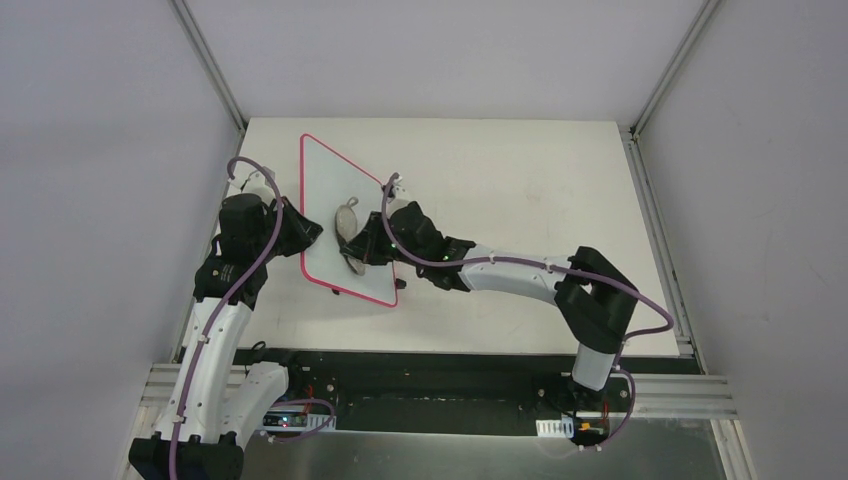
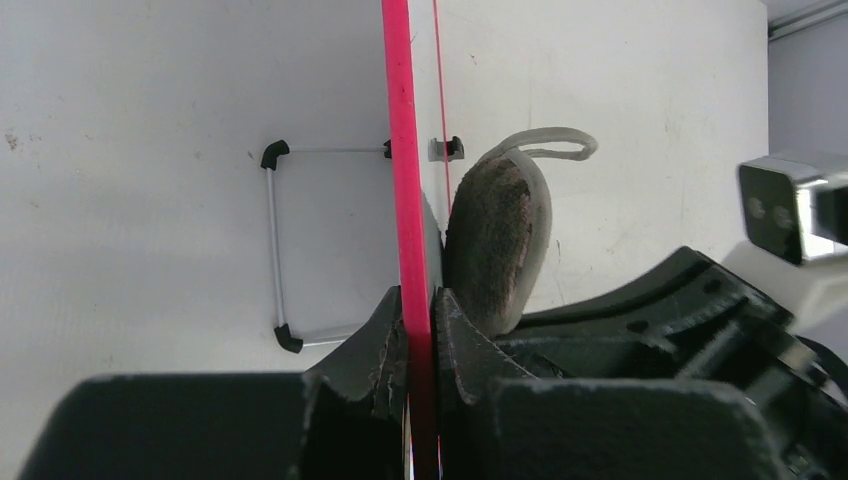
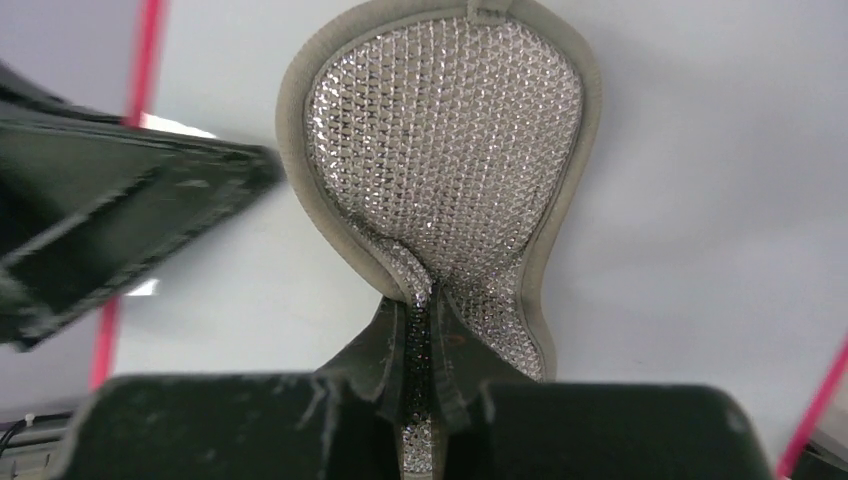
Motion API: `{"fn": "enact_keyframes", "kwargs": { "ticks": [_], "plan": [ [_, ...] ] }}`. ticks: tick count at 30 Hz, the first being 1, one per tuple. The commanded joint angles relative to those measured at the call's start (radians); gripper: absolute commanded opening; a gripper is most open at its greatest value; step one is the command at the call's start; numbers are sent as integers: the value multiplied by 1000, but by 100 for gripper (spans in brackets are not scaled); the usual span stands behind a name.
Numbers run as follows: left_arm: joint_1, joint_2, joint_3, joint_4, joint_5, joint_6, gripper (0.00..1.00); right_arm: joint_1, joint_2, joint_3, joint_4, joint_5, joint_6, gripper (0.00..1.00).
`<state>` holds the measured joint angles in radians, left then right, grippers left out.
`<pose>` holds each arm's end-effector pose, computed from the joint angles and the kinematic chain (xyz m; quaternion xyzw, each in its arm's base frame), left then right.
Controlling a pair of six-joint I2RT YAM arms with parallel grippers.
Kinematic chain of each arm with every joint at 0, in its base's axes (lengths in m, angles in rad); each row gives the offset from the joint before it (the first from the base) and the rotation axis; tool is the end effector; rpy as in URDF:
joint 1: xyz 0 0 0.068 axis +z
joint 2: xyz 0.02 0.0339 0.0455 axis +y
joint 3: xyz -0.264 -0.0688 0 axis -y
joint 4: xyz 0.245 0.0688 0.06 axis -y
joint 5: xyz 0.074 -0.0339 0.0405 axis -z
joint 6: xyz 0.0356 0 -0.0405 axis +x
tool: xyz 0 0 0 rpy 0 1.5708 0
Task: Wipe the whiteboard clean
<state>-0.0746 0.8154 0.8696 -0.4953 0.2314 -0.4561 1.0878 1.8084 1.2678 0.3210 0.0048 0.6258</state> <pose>0.1775 -0.0215 0.3325 -0.0984 0.8355 -0.2335 0.4875 0.1999 0.3808 0.2716 -0.1772 0.7599 0.4714 0.4109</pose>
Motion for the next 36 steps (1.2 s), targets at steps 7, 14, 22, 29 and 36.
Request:
{"fn": "enact_keyframes", "kwargs": {
  "ticks": [7, 14, 22, 29, 36],
  "plan": [
    [-53, 49, -81, -213, 78, 137, 0, -41, -5, -280, 88, -79, 122, 0],
    [-54, 40, -84, -207, 74, 137, 0, 72, 36, -25, -7, -80, 54, 0],
    [-56, 52, -80, -214, 61, 134, 0, 93, -24, 40, -18, -27, -33, 0],
    [-56, 71, -43, -260, 11, 142, 4, -56, -200, -264, -124, 126, -31, 0],
    [-56, 37, -22, -296, -56, 136, 31, -198, -357, -396, -367, 261, -170, 0]
  ]
}}
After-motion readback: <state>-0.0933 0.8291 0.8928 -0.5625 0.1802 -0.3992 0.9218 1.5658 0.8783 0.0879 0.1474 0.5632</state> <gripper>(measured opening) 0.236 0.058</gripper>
